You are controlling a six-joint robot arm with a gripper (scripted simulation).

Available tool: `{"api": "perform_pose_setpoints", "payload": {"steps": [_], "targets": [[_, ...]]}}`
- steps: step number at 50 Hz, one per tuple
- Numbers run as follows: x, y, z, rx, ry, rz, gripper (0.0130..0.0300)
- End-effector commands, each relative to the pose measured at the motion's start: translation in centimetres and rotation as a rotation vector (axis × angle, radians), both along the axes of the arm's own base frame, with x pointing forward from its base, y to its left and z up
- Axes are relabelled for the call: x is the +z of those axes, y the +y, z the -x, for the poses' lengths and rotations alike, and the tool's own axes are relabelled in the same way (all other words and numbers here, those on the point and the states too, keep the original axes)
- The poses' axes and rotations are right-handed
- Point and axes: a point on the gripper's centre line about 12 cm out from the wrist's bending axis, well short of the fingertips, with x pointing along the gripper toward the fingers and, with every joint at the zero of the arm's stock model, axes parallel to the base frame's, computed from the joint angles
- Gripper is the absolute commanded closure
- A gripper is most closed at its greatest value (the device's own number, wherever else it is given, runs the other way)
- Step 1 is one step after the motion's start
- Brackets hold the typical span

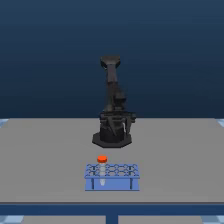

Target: Pick up the centrifuge tube on the rack

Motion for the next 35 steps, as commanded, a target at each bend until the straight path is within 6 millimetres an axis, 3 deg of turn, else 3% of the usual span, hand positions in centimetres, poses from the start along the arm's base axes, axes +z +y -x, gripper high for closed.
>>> {"api": "perform_pose_setpoints", "payload": {"steps": [1, 35], "targets": [[0.0, -0.3, -0.4, -0.011, 0.001, -0.014, 0.0130], [-0.2, -2.3, -3.9, -0.070, 0.030, -0.026, 0.0130]]}}
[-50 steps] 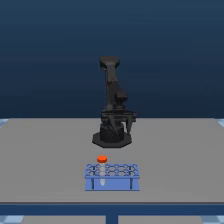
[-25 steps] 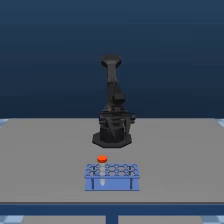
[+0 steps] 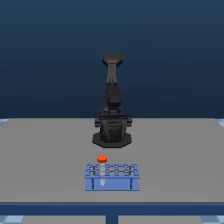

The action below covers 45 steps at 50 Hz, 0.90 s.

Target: Pick up the centrifuge tube on the rack

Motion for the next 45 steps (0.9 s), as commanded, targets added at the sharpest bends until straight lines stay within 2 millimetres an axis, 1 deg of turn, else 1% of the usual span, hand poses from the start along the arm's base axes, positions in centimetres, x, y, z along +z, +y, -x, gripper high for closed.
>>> {"api": "perform_pose_setpoints", "payload": {"steps": [1, 2, 3, 5, 8, 10, 13, 15, 18, 20, 23, 25, 28, 30, 33, 45], "targets": [[0.0, -0.6, -0.8, -0.017, 0.002, -0.004, 0.0130], [0.0, -0.6, -0.8, -0.017, 0.002, -0.004, 0.0130], [0.0, -0.9, -1.3, -0.024, 0.007, -0.006, 0.0130], [0.0, -0.9, -1.3, -0.024, 0.007, -0.006, 0.0130], [-0.1, -1.5, -2.3, -0.041, 0.017, -0.010, 0.0130], [-0.1, -1.5, -2.3, -0.041, 0.017, -0.010, 0.0130], [-0.2, -2.1, -3.4, -0.059, 0.027, -0.014, 0.0130], [-0.2, -2.1, -3.4, -0.059, 0.027, -0.014, 0.0130], [-0.3, -2.6, -4.3, -0.074, 0.035, -0.017, 0.0130], [-0.3, -2.6, -4.3, -0.074, 0.035, -0.017, 0.0130], [-0.3, -3.1, -5.2, -0.087, 0.042, -0.020, 0.0130], [-0.3, -3.1, -5.2, -0.087, 0.042, -0.020, 0.0130], [-0.3, -3.5, -5.9, -0.098, 0.049, -0.023, 0.0130], [-0.3, -3.5, -5.9, -0.098, 0.049, -0.023, 0.0130], [-0.4, -3.8, -6.4, -0.107, 0.054, -0.025, 0.0130], [-0.5, -4.2, -7.1, -0.118, 0.060, -0.027, 0.0130]]}}
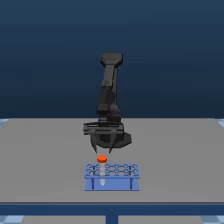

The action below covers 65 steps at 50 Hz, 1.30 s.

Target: Pick up the centrifuge tube on the rack

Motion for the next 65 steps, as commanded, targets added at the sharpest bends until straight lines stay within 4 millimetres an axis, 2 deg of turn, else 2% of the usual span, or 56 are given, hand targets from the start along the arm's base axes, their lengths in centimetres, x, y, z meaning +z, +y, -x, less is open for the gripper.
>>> {"api": "perform_pose_setpoints", "payload": {"steps": [1, 35, 65], "targets": [[0.0, -0.3, -0.2, -0.011, 0.003, -0.005, 0.0130], [-0.7, -0.2, -0.1, -0.010, 0.002, -0.004, 0.0130], [-2.8, -0.2, -0.2, -0.010, 0.002, -0.004, 0.0130]]}}
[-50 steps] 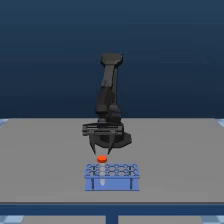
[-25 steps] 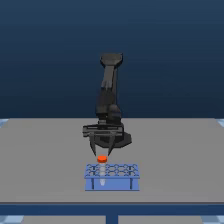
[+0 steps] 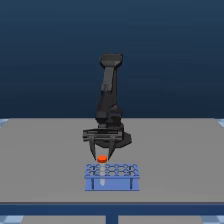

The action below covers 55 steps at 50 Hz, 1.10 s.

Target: Pick up the centrifuge tube on the rack

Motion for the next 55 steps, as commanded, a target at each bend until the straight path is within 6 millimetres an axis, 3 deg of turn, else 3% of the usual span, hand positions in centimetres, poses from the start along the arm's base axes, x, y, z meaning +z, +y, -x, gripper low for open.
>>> {"api": "perform_pose_setpoints", "payload": {"steps": [1, 34, 35, 55], "targets": [[-0.3, 0.1, -0.1, 0.012, -0.010, 0.011, 0.0130], [-1.4, 0.1, -0.1, 0.012, -0.010, 0.011, 0.0130], [-1.4, 0.1, -0.1, 0.012, -0.010, 0.011, 0.0300], [-1.4, 0.0, 0.0, 0.011, -0.009, 0.011, 0.0300]]}}
